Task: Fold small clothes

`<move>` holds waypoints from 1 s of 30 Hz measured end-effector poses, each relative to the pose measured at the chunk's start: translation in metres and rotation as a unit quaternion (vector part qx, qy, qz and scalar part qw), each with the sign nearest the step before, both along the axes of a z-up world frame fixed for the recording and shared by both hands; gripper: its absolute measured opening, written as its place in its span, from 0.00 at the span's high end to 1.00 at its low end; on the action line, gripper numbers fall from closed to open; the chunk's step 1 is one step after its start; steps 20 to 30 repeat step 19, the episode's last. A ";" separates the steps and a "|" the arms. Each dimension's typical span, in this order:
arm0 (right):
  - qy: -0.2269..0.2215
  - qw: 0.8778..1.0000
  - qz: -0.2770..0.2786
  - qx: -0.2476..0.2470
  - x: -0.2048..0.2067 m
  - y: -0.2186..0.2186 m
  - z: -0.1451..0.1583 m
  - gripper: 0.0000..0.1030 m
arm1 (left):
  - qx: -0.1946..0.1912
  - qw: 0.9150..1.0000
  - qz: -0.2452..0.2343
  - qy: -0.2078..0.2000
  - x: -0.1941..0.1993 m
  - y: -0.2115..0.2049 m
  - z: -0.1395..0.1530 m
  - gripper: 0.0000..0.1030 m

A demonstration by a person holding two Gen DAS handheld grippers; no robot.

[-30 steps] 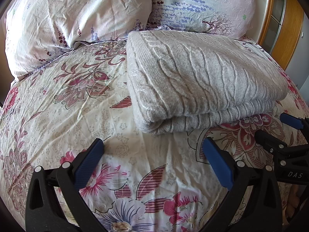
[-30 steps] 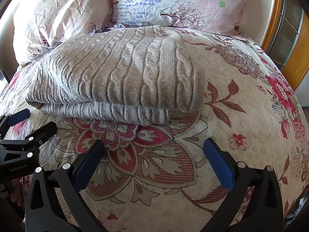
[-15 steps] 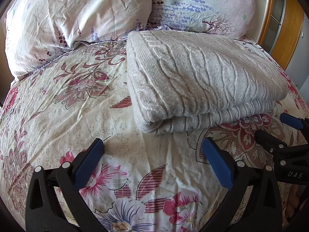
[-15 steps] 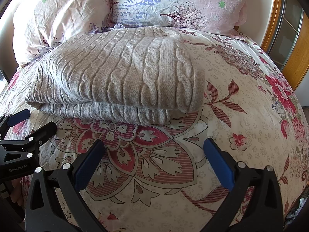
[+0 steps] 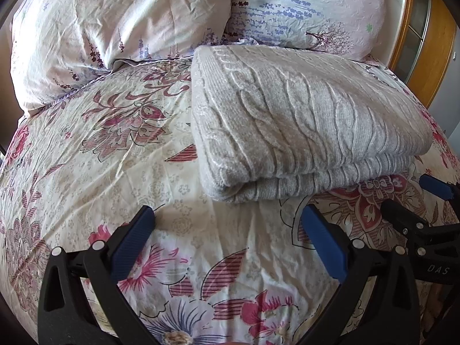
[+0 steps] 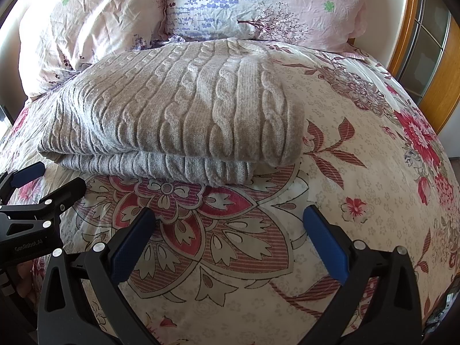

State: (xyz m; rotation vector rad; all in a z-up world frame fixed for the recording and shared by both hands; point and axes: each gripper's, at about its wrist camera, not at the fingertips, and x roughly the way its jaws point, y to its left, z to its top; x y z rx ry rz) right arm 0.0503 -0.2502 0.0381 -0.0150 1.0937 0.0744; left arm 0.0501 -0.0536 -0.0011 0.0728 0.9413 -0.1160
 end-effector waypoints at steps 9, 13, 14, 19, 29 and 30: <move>0.000 1.000 -0.001 0.000 0.000 0.000 0.000 0.01 | 0.000 1.000 0.000 0.000 -0.001 0.000 0.000 0.02; 0.000 1.000 -0.001 0.000 0.000 0.000 0.000 0.01 | 0.001 1.000 0.000 0.000 -0.001 0.000 0.000 0.02; 0.000 1.000 -0.001 0.000 0.000 0.000 0.000 0.01 | 0.001 1.000 0.000 0.000 0.000 0.000 0.000 0.02; 0.000 1.000 -0.001 0.000 0.000 0.000 -0.001 0.01 | 0.001 1.000 0.000 0.000 0.000 0.000 0.000 0.02; 0.000 1.000 -0.001 0.000 0.000 0.000 -0.001 0.01 | 0.001 1.000 0.000 0.000 0.000 0.000 0.000 0.02; 0.000 1.000 -0.001 0.000 0.000 0.000 -0.001 0.01 | 0.001 1.000 0.000 0.000 0.000 0.000 0.000 0.02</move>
